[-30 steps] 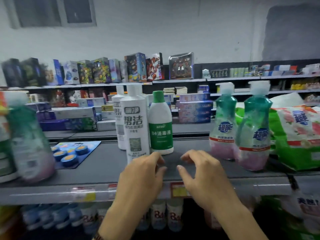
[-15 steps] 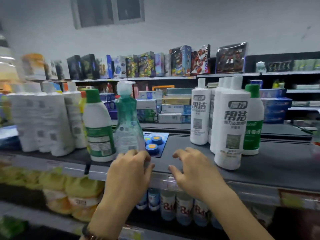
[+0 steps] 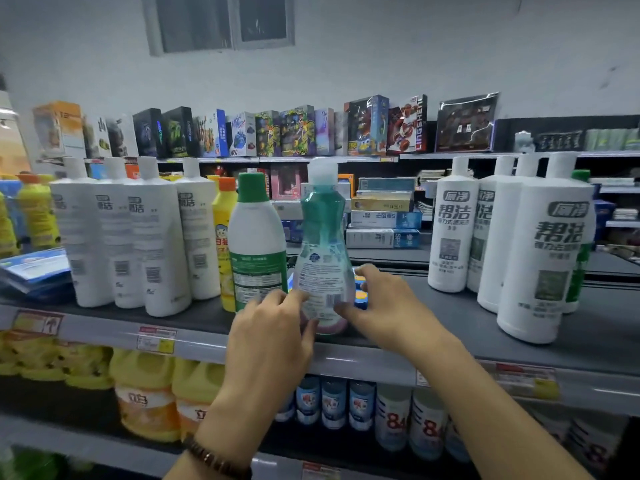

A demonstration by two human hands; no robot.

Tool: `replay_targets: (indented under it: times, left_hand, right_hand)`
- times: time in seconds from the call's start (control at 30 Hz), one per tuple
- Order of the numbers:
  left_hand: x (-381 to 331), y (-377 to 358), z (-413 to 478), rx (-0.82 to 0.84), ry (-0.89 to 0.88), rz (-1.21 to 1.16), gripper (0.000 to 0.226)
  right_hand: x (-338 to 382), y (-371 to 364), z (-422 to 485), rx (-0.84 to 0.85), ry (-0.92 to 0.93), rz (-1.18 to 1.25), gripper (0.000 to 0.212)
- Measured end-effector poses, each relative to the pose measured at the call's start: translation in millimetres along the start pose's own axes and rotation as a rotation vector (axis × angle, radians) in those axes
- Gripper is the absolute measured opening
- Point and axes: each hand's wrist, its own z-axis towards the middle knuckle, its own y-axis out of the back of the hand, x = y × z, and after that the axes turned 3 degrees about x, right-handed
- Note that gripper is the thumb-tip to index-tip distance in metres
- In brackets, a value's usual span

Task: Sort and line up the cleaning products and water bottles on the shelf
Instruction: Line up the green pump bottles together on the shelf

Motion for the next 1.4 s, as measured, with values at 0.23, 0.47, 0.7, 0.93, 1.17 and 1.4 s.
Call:
replay_targets:
  times: [0.23,0.47,0.7,0.93,1.17,1.4]
  left_hand:
    - [10,-5,1,-0.005,-0.057,-0.164,0.047]
    - [4,-5,8,-0.010,-0.025,-0.525,0.062]
    - [-26,11,41,0.222,0.097,-0.844,0.058]
    - [-37,-1,76,0.295,0.248,-0.962,0.076]
    - [-26,-10,89,0.259,0.171,-0.840,0.054]
    - [-16,4,85,0.550,0.258,-1.329,0.045]
  right_hand:
    - [-1,-17,24,0.007,-0.038,0.325,0.050]
    - [-10,-15,18,-0.010,-0.015,0.390,0.040]
    - [-4,-14,-12,-0.230,-0.047,0.257,0.043]
    - [-17,-28,-27,-0.222,0.176,0.073,0.041]
    - [-30,-17,-24,-0.153,0.131,0.243,0.051]
    - [-33,-2,-10,-0.041,0.059,0.347,0.052]
